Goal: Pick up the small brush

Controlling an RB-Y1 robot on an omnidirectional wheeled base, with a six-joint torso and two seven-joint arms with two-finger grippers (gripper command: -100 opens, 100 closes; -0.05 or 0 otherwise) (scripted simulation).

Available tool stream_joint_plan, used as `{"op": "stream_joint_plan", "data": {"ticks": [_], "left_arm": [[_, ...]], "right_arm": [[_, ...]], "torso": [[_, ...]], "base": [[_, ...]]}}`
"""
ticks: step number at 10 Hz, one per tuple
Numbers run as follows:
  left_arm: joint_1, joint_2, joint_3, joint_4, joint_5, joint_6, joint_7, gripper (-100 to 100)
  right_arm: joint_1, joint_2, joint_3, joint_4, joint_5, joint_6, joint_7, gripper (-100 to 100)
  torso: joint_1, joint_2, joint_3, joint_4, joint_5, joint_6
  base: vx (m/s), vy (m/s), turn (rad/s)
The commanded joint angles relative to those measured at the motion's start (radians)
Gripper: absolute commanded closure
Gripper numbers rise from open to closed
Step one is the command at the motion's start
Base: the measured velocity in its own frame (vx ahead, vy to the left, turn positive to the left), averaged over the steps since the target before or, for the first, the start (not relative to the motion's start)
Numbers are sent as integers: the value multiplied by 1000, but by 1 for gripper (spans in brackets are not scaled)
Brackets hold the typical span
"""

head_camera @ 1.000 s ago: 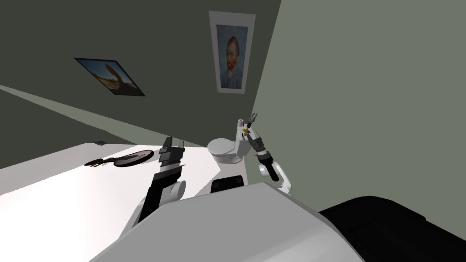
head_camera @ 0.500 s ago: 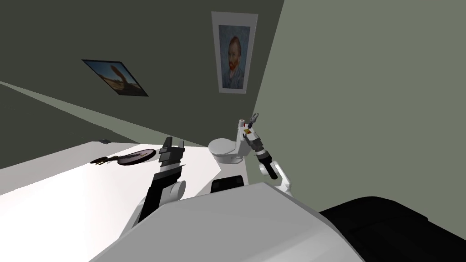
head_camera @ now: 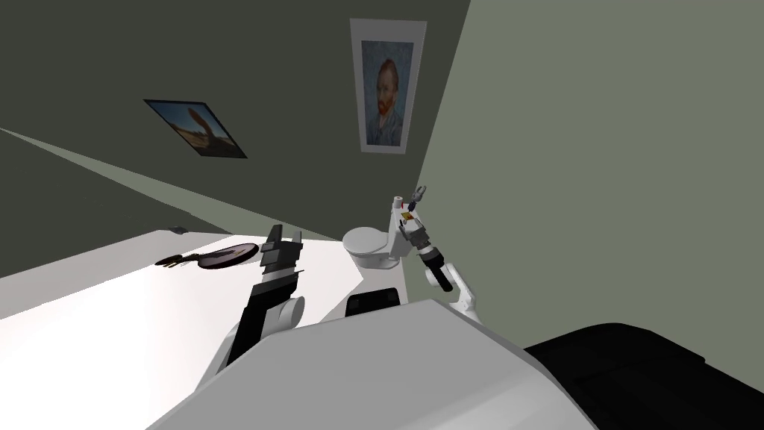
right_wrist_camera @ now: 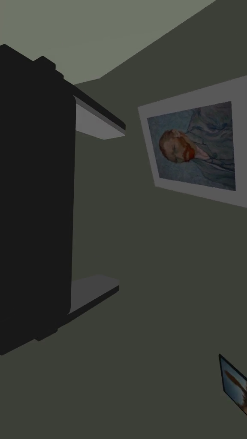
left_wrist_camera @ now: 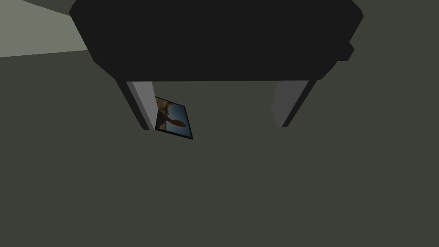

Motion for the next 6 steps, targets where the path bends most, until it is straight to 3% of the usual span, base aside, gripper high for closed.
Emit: {"op": "stream_joint_plan", "data": {"ticks": [1,6], "left_arm": [[0,0,0,0,0,0,0,0],[0,0,0,0,0,0,0,0]], "right_arm": [[-4,-6,-4,12,17,1,31,-100],[-29,-40,-19,81,126,17,163,-100]], "torso": [[0,0,0,0,0,0],[0,0,0,0,0,0]], "base": [[7,6,18],[9,7,27]]}}
